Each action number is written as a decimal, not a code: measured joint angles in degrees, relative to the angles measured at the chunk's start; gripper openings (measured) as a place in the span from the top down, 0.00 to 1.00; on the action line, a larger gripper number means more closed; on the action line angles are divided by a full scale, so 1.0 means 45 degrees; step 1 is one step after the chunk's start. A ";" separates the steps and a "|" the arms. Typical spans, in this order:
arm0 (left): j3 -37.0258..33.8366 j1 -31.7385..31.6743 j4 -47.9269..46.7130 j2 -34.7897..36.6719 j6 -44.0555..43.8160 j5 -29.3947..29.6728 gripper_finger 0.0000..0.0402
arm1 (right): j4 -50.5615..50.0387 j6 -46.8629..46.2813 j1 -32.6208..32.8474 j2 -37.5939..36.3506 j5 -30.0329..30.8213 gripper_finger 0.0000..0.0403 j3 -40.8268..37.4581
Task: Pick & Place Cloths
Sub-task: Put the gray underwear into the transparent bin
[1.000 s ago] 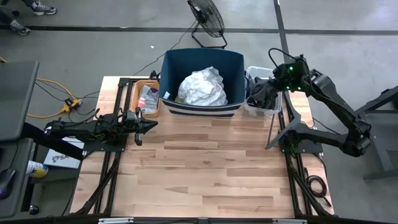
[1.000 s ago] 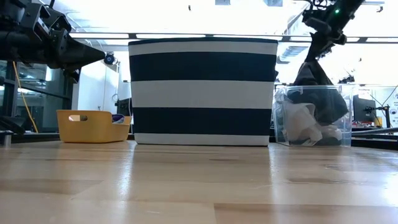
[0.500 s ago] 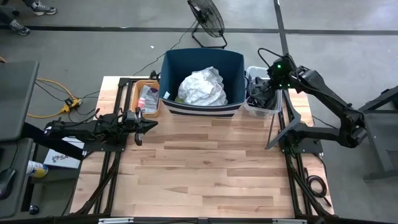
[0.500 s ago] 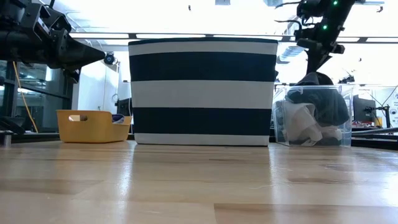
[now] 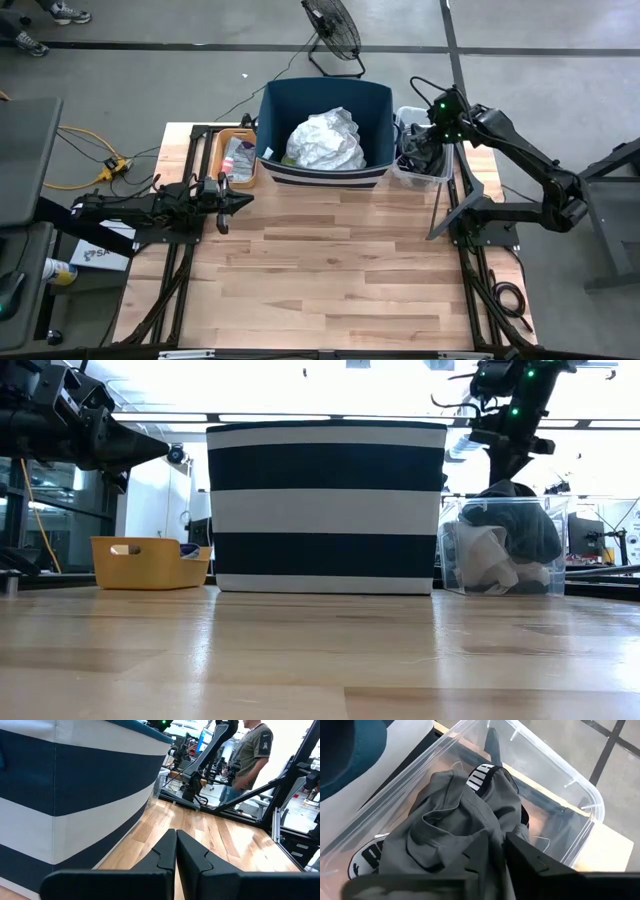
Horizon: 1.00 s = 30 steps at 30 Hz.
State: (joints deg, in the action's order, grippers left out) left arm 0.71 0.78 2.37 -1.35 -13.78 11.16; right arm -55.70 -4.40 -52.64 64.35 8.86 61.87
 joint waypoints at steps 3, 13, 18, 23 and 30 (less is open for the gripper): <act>0.0000 -0.0004 0.0001 -0.0001 0.0000 0.0000 0.97 | -0.0004 -0.0082 0.0000 -0.0002 0.0000 0.78 0.0000; 0.0000 0.0000 0.0000 -0.0002 0.0000 0.0000 0.97 | 0.0097 0.1699 0.0002 -0.0286 0.0102 0.59 0.0000; 0.0000 0.0000 0.0000 -0.0003 0.0002 0.0000 0.97 | 0.0075 0.1561 0.0000 -0.0666 0.0100 0.58 0.0000; 0.0000 -0.0002 0.0000 -0.0002 0.0000 -0.0001 0.97 | -0.0815 0.0830 0.0006 -0.0686 -0.2753 0.59 0.0000; 0.0000 0.0000 0.0000 0.0001 0.0000 0.0000 0.97 | -0.2185 -0.0126 -0.0003 0.0197 -0.1405 0.60 0.0000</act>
State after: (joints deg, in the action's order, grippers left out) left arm 0.71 0.77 2.37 -1.35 -13.78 11.16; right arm -65.54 -4.97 -52.66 65.23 2.54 61.87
